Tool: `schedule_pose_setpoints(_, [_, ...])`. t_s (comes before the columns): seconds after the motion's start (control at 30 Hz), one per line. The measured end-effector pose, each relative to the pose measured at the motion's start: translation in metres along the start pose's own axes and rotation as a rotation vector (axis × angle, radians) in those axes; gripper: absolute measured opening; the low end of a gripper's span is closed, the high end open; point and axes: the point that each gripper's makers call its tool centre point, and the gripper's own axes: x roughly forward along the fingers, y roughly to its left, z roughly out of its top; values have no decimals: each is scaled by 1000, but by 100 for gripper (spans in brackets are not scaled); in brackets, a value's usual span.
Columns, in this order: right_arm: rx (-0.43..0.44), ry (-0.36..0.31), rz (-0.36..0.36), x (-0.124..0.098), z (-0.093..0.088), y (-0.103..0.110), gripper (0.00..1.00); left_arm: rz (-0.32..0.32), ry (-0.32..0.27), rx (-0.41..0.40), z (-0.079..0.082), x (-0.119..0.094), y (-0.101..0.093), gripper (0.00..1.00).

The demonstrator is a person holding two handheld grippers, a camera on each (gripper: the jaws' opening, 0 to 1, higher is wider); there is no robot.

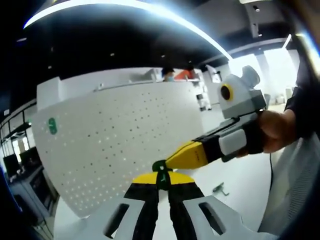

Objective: Insert the hook assembly into the mounting plate slot until the hook locks in place.

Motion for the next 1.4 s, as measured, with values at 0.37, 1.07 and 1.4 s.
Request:
schedule_pose_setpoints(0.37, [-7, 1, 7, 0, -1, 0, 0, -4, -1, -2, -1, 1, -1, 4])
schedule_pose_setpoints(1.07, [-236, 27, -53, -4, 3, -6, 21, 40, -10, -19, 1, -2, 8, 3])
schedule_pose_setpoints(1.4, [-313, 64, -68, -9, 0, -9, 35, 55, -17, -30, 3, -4, 12, 3])
